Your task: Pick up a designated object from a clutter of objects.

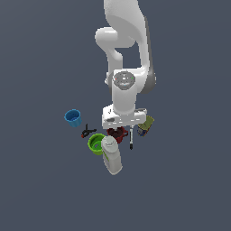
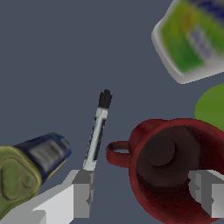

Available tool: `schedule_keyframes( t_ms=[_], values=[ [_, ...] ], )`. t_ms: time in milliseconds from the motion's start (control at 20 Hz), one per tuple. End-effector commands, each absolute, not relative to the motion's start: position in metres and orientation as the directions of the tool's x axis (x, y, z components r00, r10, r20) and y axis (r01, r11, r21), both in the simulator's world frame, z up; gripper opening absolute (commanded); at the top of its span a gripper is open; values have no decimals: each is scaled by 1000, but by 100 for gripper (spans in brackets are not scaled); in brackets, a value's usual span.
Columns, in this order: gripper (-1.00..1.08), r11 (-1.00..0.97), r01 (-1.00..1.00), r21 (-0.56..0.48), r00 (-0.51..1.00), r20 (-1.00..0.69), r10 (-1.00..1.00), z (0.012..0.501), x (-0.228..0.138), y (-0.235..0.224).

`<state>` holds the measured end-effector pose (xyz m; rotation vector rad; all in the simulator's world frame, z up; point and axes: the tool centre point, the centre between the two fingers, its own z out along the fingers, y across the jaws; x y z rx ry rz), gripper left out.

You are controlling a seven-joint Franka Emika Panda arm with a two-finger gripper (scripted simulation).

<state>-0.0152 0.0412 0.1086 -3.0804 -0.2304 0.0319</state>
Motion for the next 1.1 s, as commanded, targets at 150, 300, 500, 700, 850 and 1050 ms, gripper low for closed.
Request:
schedule_keyframes(
  t_ms=[150,300,500,700,850,1050],
  values=[
    [68,-987,152,-55,988,-18,153,103,-17,42],
    [68,-987,152,-55,988,-18,153,101,-17,42],
    [68,-987,153,-55,988,-17,154,88,-18,43],
    [68,-987,153,-55,988,-17,154,75,-19,44],
    [68,-987,153,-55,988,-17,154,72,-19,44],
    [-100,-987,153,-55,988,-17,154,72,-19,44]
  ],
)
